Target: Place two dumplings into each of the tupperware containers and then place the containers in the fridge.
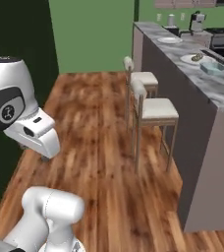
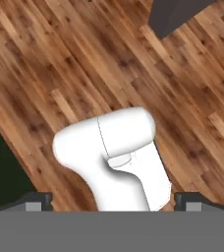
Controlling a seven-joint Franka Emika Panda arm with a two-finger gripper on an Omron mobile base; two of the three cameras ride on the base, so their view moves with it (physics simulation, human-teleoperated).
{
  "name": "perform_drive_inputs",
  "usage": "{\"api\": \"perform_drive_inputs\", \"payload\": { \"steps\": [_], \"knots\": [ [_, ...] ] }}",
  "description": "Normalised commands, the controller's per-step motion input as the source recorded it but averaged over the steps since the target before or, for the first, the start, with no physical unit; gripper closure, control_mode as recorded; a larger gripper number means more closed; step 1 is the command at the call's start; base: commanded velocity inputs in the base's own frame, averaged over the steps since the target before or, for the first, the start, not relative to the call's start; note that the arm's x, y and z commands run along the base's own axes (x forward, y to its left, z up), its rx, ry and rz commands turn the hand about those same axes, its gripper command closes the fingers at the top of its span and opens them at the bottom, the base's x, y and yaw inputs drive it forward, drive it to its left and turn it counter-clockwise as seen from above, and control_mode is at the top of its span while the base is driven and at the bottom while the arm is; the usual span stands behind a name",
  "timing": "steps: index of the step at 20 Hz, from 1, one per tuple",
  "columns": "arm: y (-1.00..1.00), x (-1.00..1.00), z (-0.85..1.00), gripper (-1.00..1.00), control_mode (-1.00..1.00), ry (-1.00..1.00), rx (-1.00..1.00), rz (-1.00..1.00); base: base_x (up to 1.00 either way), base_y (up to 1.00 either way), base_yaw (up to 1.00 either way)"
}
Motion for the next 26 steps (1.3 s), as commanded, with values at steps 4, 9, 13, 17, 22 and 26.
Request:
{"api": "perform_drive_inputs", "payload": {
  "steps": [4, 9, 13, 17, 22, 26],
  "knots": [
    [0.00, 0.00, 0.00, -1.00, 1.00, 0.00, 0.00, 0.00, 1.00, 0.80, -0.51],
    [0.00, 0.00, 0.00, -1.00, 1.00, 0.00, 0.00, 0.00, 0.79, 0.68, -0.64],
    [0.00, 0.00, 0.00, -1.00, 1.00, 0.00, 0.00, 0.00, 0.60, 0.66, -0.73],
    [0.00, 0.00, 0.00, -1.00, 1.00, 0.00, 0.00, 0.00, 0.54, 0.66, -0.75],
    [0.00, 0.00, 0.00, -1.00, 1.00, 0.00, 0.00, 0.00, 0.48, 0.70, -0.75],
    [0.00, 0.00, 0.00, -1.00, 1.00, 0.00, 0.00, 0.00, 0.54, 0.90, -0.62]
  ]
}}
